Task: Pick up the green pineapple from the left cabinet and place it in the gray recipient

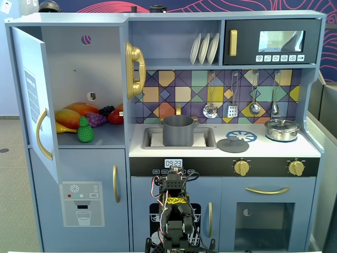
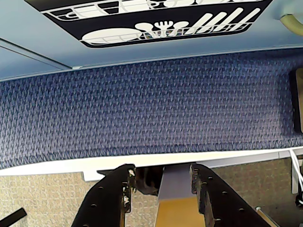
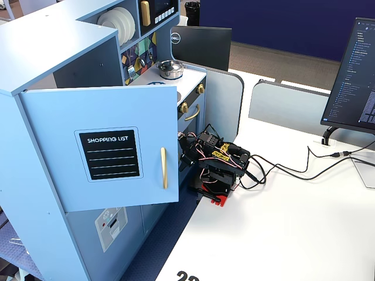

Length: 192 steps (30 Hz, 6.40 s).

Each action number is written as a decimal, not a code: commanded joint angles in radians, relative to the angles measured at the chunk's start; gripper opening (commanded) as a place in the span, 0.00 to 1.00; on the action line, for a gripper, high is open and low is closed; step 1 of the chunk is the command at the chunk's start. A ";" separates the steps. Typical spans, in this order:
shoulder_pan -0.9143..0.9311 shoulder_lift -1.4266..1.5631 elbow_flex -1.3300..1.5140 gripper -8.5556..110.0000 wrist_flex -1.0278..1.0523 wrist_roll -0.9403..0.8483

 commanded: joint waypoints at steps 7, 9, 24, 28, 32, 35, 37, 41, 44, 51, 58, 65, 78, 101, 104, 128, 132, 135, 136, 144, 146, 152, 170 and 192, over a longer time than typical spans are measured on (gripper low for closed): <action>0.028 -0.011 0.000 0.07 0.172 0.005; 0.032 -0.011 0.000 0.07 0.172 -0.005; -0.795 -0.281 -0.144 0.10 -1.506 0.183; -0.908 -0.433 -0.370 0.18 -1.489 0.092; -0.930 -0.578 -0.502 0.25 -1.523 -0.037; -0.922 -0.670 -0.575 0.27 -1.554 -0.086; -0.902 -0.729 -0.618 0.29 -1.582 -0.089; -0.847 -0.850 -0.713 0.34 -1.640 -0.072; -0.807 -0.933 -0.770 0.39 -1.683 -0.069; -0.747 -1.071 -0.851 0.42 -1.744 -0.023; -0.741 -1.157 -0.933 0.44 -1.730 -0.008; -0.738 -1.267 -1.042 0.44 -1.717 -0.002; -0.758 -1.523 -1.292 0.40 -1.689 0.002; -0.882 -0.667 -0.637 0.07 -1.990 -0.245; -0.795 -0.517 -0.540 0.07 -2.008 -0.258; 0.069 -0.617 -1.011 0.07 -1.362 0.002; 0.106 -0.778 -1.143 0.07 -1.213 0.006; 0.120 -0.887 -1.223 0.07 -1.147 0.009; 0.121 -0.917 -1.244 0.07 -1.132 0.002; 0.106 -1.100 -1.345 0.07 -1.106 -0.054; 0.104 -1.121 -1.353 0.11 -1.104 -0.060; 0.086 -1.135 -1.355 0.31 -1.126 -0.020; 0.052 -0.394 -0.943 0.07 -0.258 -0.129; 0.021 -0.032 0.000 0.07 -0.107 0.094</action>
